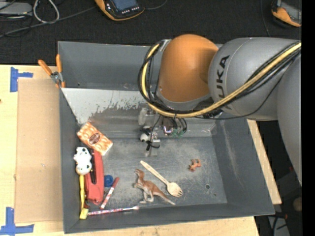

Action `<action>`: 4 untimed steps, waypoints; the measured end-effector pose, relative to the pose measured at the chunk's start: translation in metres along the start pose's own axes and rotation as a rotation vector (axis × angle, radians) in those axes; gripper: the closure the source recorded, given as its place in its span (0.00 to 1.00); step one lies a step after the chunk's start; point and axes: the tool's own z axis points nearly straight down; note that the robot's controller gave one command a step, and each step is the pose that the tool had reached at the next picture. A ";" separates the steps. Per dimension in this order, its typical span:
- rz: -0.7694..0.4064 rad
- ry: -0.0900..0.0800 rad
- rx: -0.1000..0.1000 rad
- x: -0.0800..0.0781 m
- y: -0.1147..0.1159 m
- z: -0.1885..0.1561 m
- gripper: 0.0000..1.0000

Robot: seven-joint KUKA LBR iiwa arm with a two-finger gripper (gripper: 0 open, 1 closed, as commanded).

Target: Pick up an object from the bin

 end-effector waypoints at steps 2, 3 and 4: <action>-0.239 -0.010 -0.001 0.019 -0.031 0.014 0.00; -0.361 -0.007 0.000 0.027 -0.049 0.036 0.00; -0.319 -0.003 0.000 0.089 -0.080 0.060 0.00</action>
Offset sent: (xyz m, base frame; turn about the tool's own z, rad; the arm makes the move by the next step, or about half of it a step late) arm -0.0407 -0.0714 -0.0338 -0.4640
